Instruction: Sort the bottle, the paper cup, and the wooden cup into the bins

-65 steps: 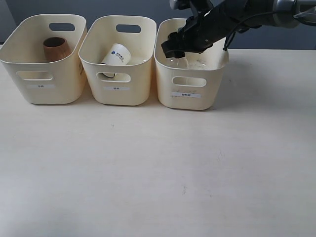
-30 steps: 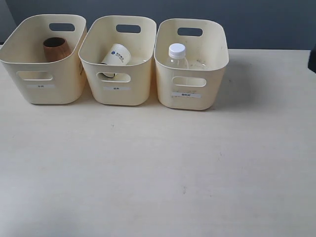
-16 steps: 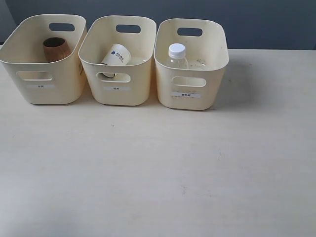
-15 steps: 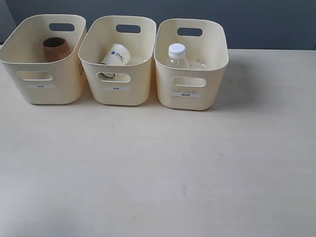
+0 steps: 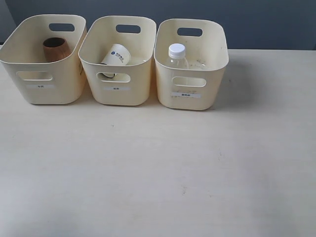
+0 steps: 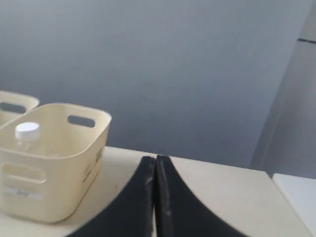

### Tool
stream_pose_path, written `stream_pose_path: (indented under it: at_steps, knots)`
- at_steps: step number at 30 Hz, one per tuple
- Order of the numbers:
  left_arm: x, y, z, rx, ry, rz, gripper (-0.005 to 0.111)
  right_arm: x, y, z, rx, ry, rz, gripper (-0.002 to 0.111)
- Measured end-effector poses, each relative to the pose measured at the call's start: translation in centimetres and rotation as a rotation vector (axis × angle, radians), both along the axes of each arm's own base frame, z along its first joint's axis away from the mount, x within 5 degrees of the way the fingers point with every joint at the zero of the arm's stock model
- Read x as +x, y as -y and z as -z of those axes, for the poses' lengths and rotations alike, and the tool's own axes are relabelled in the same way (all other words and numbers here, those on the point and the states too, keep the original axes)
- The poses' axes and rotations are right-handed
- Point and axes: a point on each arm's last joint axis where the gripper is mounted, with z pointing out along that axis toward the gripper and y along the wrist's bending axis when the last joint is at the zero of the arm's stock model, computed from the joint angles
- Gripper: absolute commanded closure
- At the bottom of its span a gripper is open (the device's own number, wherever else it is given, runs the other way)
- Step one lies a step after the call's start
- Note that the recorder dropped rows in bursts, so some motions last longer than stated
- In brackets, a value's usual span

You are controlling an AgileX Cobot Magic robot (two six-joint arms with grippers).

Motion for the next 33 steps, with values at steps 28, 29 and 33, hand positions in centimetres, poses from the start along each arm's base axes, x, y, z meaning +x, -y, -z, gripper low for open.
stream_pose_path:
  at_steps: [28,29,33]
  knots:
    - [0.0,0.0,0.0,0.000,0.000,0.000,0.107,1.7,2.7,6.9,0.040,0.063,0.335,0.109]
    - [0.0,0.0,0.0,0.000,0.000,0.000,0.107,1.7,2.7,6.9,0.041,0.059,0.336,0.109]
    - [0.0,0.0,0.0,0.000,0.000,0.000,0.107,1.7,2.8,7.0,0.088,0.054,0.344,0.109]
